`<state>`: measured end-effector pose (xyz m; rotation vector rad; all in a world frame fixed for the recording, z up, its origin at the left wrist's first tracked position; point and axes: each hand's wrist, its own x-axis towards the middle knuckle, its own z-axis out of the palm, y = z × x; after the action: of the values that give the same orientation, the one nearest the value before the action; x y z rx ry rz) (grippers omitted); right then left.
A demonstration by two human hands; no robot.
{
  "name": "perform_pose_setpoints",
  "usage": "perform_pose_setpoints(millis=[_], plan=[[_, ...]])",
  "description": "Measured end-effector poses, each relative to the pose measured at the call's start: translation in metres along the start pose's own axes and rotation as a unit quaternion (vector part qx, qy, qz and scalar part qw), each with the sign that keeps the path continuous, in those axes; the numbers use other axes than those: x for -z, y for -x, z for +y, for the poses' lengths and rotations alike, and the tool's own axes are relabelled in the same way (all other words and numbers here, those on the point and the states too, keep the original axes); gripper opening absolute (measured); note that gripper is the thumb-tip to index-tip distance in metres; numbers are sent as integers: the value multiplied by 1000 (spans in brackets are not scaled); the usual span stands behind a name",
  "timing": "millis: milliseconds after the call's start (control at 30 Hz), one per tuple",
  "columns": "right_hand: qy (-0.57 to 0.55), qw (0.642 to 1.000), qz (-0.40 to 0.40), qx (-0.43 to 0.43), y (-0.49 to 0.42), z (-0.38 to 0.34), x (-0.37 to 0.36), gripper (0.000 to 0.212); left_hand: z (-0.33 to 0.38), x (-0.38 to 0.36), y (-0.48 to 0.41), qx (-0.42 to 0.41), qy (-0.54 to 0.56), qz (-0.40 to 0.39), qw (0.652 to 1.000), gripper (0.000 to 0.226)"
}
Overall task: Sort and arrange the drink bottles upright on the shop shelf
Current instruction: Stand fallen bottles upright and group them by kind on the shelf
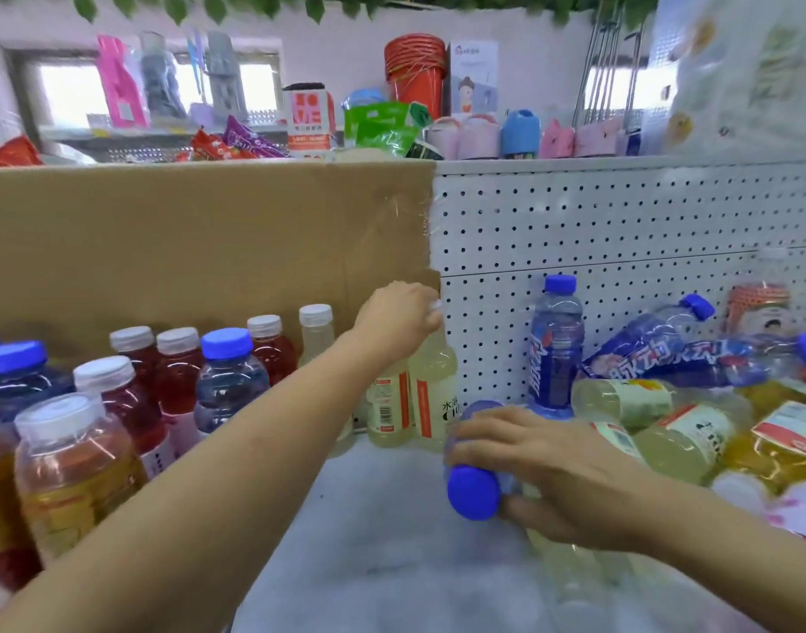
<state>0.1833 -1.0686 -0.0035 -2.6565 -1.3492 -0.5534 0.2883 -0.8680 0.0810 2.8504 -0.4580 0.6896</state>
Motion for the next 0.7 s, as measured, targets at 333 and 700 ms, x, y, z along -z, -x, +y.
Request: perform_pose_setpoints(millis=[333,700], plan=[[-355,899,163,-198,-41,39,32,19,-8,7,28,-45,143,6,989,39],[-461,856,85,-216,-67,10,21,27,-4,-59,129,88,434,-31,896,82]])
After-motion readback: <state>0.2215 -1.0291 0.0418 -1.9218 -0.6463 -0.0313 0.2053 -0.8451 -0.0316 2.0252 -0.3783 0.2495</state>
